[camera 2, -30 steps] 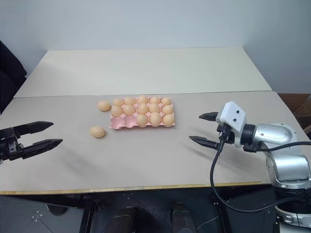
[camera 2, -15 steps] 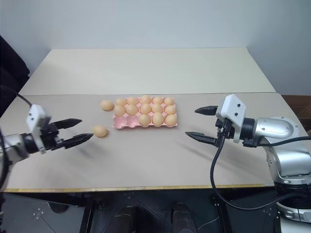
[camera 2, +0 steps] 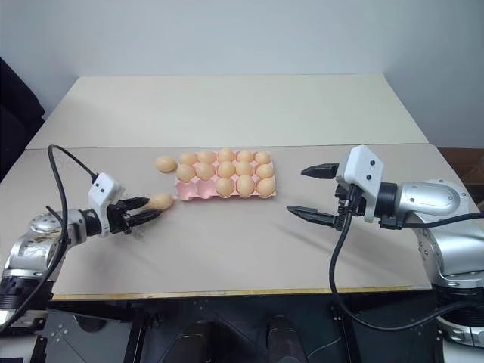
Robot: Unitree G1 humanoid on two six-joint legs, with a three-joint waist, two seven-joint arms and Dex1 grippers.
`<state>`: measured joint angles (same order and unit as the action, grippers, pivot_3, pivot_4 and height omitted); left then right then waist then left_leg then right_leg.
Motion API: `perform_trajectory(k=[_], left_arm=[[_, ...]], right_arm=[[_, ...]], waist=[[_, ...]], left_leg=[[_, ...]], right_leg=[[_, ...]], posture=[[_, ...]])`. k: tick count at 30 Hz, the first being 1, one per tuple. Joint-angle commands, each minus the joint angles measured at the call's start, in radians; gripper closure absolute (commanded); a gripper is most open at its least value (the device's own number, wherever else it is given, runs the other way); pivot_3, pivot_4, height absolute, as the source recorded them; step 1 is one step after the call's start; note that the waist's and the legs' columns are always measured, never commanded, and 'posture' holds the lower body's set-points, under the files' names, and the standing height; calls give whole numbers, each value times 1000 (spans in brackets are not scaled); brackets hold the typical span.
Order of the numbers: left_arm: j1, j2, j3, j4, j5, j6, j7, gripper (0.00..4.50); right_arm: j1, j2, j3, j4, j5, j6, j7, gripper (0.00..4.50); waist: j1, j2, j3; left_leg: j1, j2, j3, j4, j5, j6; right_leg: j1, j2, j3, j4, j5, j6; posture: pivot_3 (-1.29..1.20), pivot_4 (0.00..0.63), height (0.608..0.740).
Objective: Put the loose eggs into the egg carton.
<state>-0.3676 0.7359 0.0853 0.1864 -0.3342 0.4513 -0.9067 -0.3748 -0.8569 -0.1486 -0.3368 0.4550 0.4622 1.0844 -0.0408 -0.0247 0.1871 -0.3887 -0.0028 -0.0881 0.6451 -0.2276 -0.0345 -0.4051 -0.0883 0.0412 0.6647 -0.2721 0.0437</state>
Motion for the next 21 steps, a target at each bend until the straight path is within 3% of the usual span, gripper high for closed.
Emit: perform_trajectory(k=[1, 11, 15, 20, 21], left_arm=[[-9, 7, 31, -10, -1, -33, -1, 2563], [91, 99, 118, -118, -62, -29, -104, 2563], [90, 131, 145, -157, -153, 92, -164, 1683], [101, 117, 129, -219, -139, 48, -155, 49], [104, 112, 122, -227, -127, 34, -147, 19]], right_arm=[[0, -22, -38, -29, 28, -1, -5, 26], [-12, -20, -22, -11, 23, -17, -4, 26], [-22, -13, -15, -7, 22, -17, -10, 26], [-16, -7, -16, -19, 25, -12, -23, 26], [-14, -6, -17, -21, 26, -11, -25, 26]], waist=[[-1, 0, 0], [-2, 0, 0], [0, 0, 0], [-1, 0, 0], [0, 0, 0]], left_leg=[[0, 0, 0, 0, 0, 0], [0, 0, 0, 0, 0, 0], [0, 0, 0, 0, 0, 0], [0, 0, 0, 0, 0, 0], [0, 0, 0, 0, 0, 0]], right_leg=[[0, 0, 0, 0, 0, 0], [0, 0, 0, 0, 0, 0], [0, 0, 0, 0, 0, 0], [0, 0, 0, 0, 0, 0], [0, 0, 0, 0, 0, 0]], posture=[[0, 150, 740], [0, 150, 740], [0, 150, 740], [0, 150, 740], [0, 150, 740]])
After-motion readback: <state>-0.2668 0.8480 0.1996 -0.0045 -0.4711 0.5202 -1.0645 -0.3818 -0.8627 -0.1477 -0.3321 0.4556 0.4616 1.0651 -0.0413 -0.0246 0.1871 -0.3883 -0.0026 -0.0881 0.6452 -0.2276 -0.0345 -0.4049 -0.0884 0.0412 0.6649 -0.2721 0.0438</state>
